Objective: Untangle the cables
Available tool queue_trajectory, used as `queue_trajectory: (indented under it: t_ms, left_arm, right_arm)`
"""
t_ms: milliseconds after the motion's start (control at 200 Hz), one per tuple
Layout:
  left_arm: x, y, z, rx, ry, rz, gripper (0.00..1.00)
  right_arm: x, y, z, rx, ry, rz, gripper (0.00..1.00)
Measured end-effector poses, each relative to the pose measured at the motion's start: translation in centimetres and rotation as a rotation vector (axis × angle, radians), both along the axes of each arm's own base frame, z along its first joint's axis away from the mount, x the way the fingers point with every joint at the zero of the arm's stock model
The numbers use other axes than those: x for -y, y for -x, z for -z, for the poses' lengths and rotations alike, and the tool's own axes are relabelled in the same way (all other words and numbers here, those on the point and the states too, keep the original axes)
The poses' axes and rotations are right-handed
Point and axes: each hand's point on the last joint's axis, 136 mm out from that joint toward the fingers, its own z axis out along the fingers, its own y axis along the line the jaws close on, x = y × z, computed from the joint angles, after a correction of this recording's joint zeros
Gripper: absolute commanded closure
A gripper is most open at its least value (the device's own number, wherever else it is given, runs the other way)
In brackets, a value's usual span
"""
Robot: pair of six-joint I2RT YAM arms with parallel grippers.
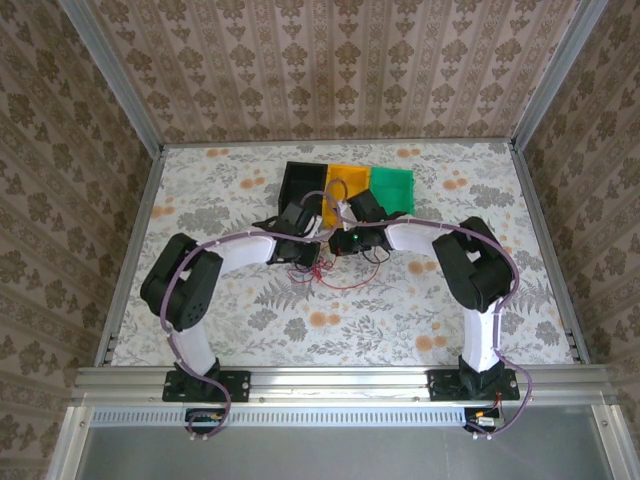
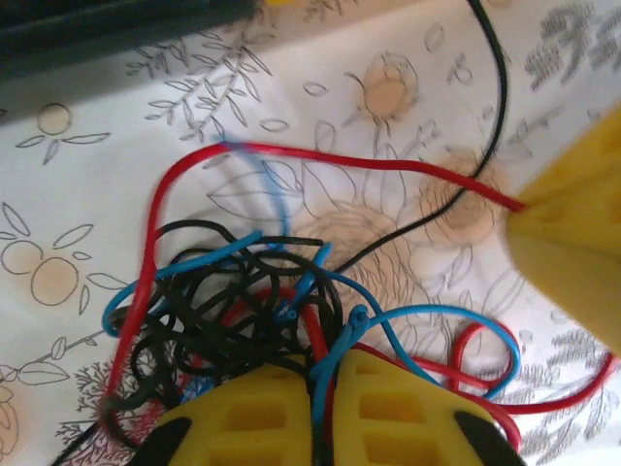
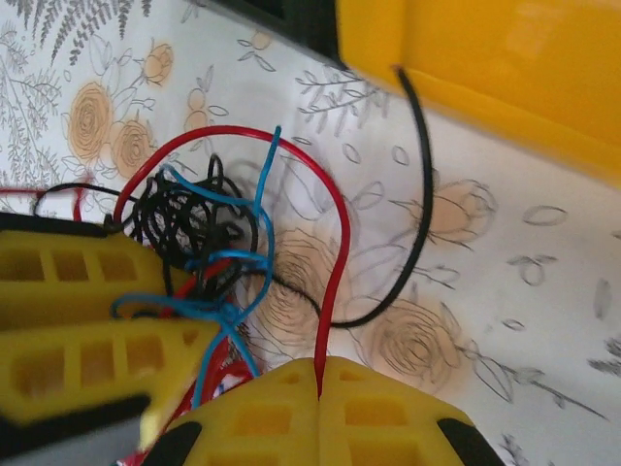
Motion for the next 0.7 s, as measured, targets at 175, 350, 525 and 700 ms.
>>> queue_trajectory:
  t_ms: [175, 350, 525, 700]
  left_arm:
    - [-0.5, -0.1, 0.2, 0.014, -0.005, -0.030, 1.00]
    - [-2.6, 0.8, 0.6, 0.008, -0.004, -0.098, 1.00]
    - [-5.2, 1.0, 0.7, -0.007, 0.020, -0.197, 1.00]
    - [-5.6, 0.9, 0.7, -0.013, 0.029, -0.221, 1.00]
  right_arm:
    - [4.5, -1.5, -4.1, 0.149, 0.092, 0.174, 1.00]
    - [10.9, -3.8, -10.9, 0.362, 0.214, 0.449, 1.00]
    - [17.2, -3.7, -13.7, 0.442, 0.306, 0.684, 1.00]
    - [20.1, -3.3, -14.8, 0.466, 0.324, 0.772, 1.00]
